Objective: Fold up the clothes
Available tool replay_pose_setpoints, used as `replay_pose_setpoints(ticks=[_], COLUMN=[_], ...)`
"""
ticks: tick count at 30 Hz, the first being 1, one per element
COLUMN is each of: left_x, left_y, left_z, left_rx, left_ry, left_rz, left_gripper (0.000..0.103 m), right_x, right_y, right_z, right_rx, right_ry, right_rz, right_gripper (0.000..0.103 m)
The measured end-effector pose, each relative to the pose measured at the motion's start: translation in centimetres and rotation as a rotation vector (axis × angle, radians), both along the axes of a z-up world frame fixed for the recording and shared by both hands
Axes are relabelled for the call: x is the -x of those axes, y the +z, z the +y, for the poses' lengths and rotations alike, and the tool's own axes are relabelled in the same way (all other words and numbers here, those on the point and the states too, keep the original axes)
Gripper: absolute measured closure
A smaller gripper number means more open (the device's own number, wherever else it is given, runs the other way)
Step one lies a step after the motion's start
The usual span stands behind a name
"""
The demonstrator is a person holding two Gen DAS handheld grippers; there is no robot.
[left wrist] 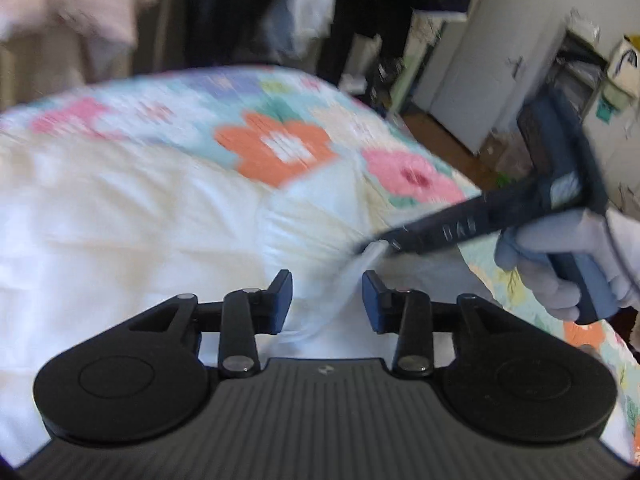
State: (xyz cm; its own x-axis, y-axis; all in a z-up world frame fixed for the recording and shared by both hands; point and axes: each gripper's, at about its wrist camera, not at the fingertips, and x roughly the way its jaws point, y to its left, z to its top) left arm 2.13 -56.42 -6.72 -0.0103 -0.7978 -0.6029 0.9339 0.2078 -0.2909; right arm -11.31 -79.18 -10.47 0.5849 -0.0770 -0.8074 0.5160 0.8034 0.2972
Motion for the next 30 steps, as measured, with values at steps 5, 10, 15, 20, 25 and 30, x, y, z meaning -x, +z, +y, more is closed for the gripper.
replay_pose_setpoints(ticks=[5, 10, 15, 20, 25, 30], left_x=[-8.3, -20.0, -28.6, -31.7, -34.3, -36.0], left_y=[4.9, 5.2, 2.2, -1.3, -4.6, -5.7], left_z=[7.5, 13.0, 17.0, 16.9, 17.7, 15.4], left_rx=[0.076, 0.019, 0.036, -0.04, 0.012, 0.03], left_ry=[0.216, 0.48, 0.715, 0.814, 0.937, 0.965], left_rz=[-0.001, 0.114, 0.277, 0.359, 0.489, 0.439], left_gripper=[0.047, 0.048, 0.047, 0.046, 0.045, 0.033], right_x=[-1.0, -4.2, -10.7, -18.3, -24.4, -27.8], right_y=[6.0, 10.7, 9.9, 8.7, 7.8, 5.1], right_z=[4.6, 9.0, 12.5, 14.3, 16.1, 16.9], right_rx=[0.232, 0.269, 0.199, 0.198, 0.305, 0.327], right_ry=[0.031, 0.179, 0.346, 0.436, 0.515, 0.557], right_rz=[0.023, -0.11, -0.176, -0.239, -0.236, -0.162], right_gripper=[0.057, 0.047, 0.047, 0.047, 0.043, 0.04])
